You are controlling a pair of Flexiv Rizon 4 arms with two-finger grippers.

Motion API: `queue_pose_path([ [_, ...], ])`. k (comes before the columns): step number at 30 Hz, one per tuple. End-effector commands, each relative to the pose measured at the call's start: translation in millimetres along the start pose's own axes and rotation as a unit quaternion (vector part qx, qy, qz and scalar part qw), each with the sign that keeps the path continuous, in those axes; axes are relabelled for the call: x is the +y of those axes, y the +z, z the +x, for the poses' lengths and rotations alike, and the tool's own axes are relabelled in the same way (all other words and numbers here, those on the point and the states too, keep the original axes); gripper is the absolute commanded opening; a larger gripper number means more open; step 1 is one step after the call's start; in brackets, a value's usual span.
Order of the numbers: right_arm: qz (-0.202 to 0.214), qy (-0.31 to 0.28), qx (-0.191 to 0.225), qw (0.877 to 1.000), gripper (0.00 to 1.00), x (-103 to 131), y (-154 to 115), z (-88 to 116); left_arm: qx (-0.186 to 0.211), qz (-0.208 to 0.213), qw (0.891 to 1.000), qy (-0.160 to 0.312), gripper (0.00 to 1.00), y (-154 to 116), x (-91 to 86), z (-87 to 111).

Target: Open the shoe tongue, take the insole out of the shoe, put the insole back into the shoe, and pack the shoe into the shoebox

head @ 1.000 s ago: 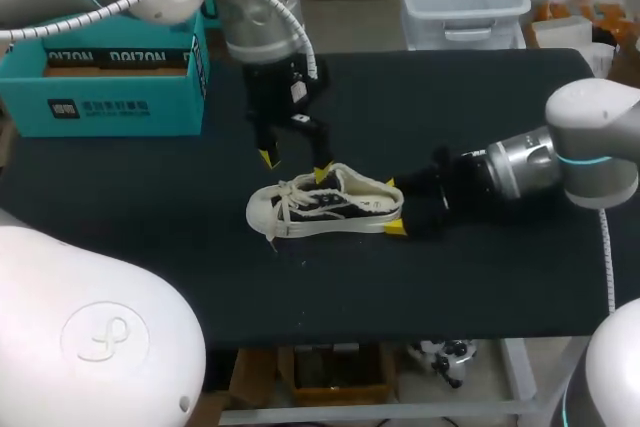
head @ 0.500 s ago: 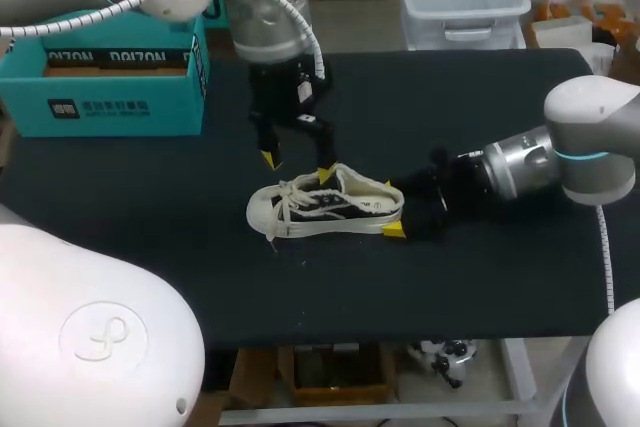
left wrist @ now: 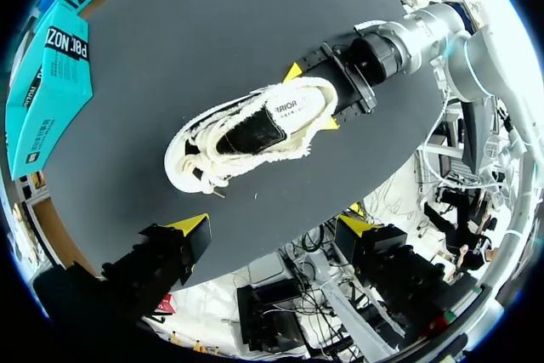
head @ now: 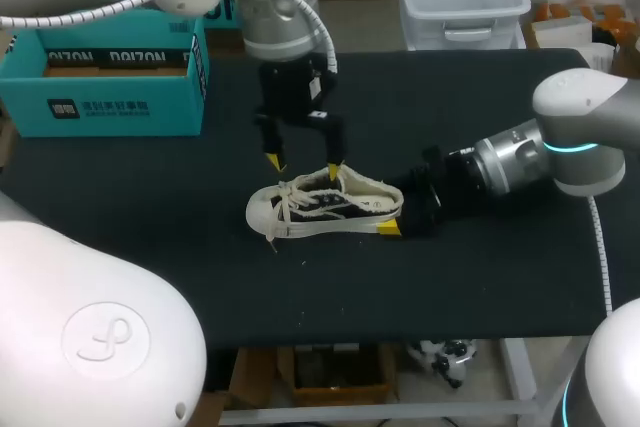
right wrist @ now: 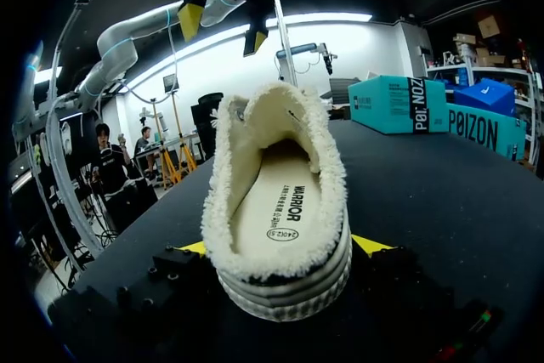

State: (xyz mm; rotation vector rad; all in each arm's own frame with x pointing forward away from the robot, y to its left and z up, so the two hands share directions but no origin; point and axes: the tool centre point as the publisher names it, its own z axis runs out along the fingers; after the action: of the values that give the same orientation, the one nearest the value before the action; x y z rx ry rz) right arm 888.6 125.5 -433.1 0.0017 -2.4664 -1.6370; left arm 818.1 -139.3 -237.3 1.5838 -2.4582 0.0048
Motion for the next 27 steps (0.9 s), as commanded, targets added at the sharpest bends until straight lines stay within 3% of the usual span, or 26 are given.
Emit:
queue_pose_path([
  [1,0.001,0.002,-0.001,1.0,0.0,-9,8,-4,-0.023,-0.017,0.999,-0.016,1.0,5,-21.2,15.1],
  [5,0.001,0.002,-0.001,1.0,0.0,-9,8,-4,-0.044,-0.013,0.998,-0.051,1.0,8,-32.5,18.9],
  [8,0.001,0.002,-0.001,1.0,0.0,-9,8,-4,-0.041,-0.023,0.996,-0.07,0.9,13,-40.7,16.7],
  [9,0.001,0.002,-0.001,1.0,0.0,-9,8,-4,-0.049,-0.021,0.995,-0.084,0.71,17,-45.5,15.7],
  [11,0.001,0.002,-0.001,1.0,0.0,-9,8,-4,-0.053,-0.027,0.994,-0.09,0.62,22,-48.8,16.3],
  [15,0.001,0.002,-0.001,1.0,0.0,-9,8,-4,-0.071,-0.016,0.99,-0.122,0.55,30,-47.5,17.6],
  [17,0.001,0.002,-0.001,1.0,0.0,-9,8,-4,-0.078,-0.018,0.988,-0.131,0.55,37,-45.6,17.9],
  [24,0.001,0.002,-0.001,1.0,0.0,-9,8,-4,-0.105,-0.014,0.983,-0.149,0.69,49,-40.6,23.2],
  [27,0.001,0.002,-0.001,1.0,0.0,-9,8,-4,-0.119,0.002,0.979,-0.167,0.69,50,-38.3,25.2],
])
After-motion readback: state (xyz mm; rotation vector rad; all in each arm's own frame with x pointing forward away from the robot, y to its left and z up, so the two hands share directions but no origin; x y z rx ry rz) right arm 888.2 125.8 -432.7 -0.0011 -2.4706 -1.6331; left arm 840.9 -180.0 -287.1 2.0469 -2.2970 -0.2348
